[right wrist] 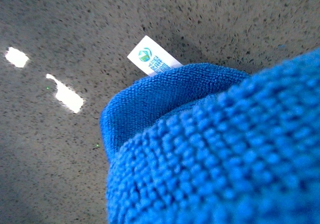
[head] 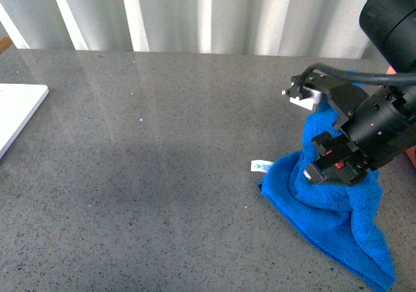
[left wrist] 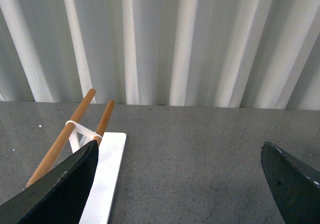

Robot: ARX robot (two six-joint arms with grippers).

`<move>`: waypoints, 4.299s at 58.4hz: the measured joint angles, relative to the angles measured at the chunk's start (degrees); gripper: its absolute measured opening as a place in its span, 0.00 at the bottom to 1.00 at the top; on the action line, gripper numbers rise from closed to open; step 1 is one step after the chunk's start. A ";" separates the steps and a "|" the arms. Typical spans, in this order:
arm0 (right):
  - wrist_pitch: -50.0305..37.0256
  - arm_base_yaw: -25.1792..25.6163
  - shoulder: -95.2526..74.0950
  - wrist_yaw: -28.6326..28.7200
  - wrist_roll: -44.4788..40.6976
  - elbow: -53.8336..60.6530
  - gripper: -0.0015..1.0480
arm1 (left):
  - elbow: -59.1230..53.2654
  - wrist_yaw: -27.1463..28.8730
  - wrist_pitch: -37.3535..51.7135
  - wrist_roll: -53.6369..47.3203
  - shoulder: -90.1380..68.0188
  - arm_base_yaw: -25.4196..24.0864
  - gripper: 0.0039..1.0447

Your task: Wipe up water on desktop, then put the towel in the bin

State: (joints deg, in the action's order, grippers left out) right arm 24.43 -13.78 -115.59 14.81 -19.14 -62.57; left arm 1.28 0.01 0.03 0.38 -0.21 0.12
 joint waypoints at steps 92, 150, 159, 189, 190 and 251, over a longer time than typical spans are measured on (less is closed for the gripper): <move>-2.62 -13.11 -8.00 -5.62 4.11 -16.15 0.07 | 0.00 0.00 0.00 -0.02 0.09 0.00 0.94; 26.56 12.39 25.33 -29.66 7.02 -26.34 0.07 | 0.00 -0.02 0.00 -0.02 0.09 0.00 0.94; 25.57 13.81 25.44 -29.81 7.02 -23.23 0.07 | 0.00 0.07 0.00 0.00 0.09 0.00 0.94; 19.58 20.33 23.93 -32.09 0.63 -20.50 0.07 | 0.00 0.00 0.00 -0.02 0.09 0.00 0.94; 19.43 20.52 23.85 -32.04 0.50 -20.50 0.07 | 0.00 0.00 0.00 -0.02 0.09 0.00 0.94; 15.23 25.86 20.31 -30.38 -2.08 -17.46 0.69 | 0.00 0.00 0.00 -0.02 0.09 0.00 0.94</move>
State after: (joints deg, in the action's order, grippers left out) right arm 39.66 12.08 -95.29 -15.57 -21.21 -80.03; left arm 1.28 0.01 0.03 0.36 -0.12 0.12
